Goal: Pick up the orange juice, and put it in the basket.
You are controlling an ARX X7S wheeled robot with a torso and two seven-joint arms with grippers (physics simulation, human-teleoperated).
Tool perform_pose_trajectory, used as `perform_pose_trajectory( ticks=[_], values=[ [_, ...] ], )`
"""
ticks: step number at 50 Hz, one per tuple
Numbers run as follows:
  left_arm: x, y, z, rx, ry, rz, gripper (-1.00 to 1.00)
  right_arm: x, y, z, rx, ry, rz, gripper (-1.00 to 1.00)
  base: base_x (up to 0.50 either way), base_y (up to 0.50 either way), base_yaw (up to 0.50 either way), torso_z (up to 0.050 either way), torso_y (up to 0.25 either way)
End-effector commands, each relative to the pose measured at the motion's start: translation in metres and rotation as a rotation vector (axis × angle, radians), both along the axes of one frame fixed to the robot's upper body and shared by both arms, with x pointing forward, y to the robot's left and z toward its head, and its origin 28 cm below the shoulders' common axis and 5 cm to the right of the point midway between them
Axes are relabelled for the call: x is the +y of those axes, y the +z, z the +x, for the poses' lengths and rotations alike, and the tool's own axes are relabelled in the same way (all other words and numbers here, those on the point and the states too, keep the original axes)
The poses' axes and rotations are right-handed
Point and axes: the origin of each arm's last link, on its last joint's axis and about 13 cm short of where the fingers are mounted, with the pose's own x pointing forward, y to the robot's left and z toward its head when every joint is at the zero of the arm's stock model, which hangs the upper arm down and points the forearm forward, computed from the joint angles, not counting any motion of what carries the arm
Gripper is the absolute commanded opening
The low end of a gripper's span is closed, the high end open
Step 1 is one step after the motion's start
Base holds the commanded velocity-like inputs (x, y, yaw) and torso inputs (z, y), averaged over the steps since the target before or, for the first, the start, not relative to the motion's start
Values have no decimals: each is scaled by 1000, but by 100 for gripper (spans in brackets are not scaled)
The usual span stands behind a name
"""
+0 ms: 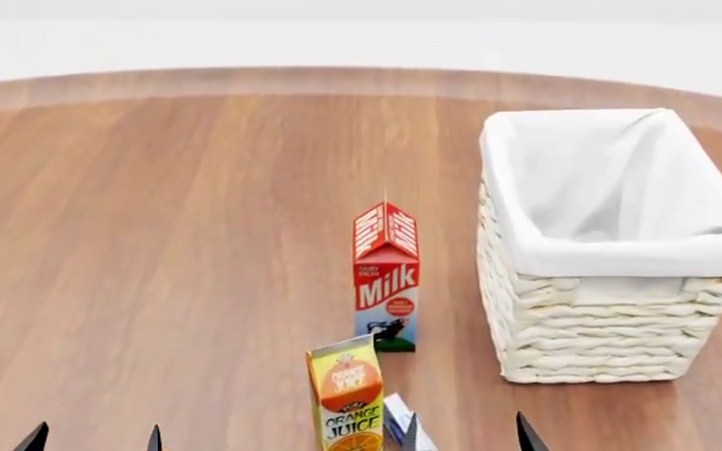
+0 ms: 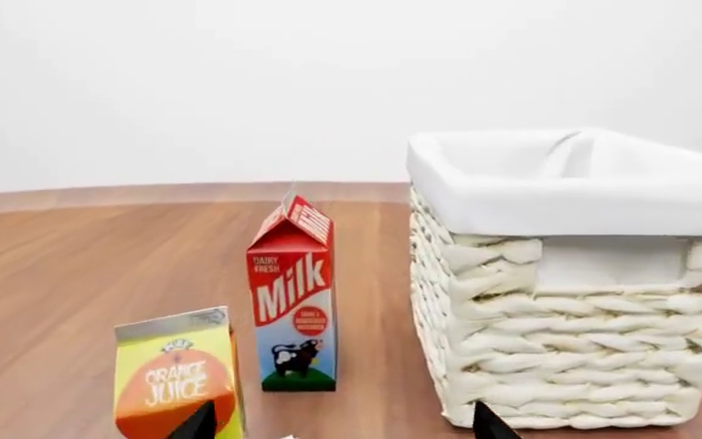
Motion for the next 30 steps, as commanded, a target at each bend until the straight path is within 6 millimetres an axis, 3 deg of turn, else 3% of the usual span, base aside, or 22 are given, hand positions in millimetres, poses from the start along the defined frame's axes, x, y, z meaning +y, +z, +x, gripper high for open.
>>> perform_pose_trajectory(
  ticks=[1,30],
  values=[
    [0,0,0,0,0,0,100,0,-1,0,1,-1,4,100,285,0,0,0,0],
    [0,0,0,0,0,0,100,1,0,-2,4,5,10,100,287,0,0,0,0]
  ],
)
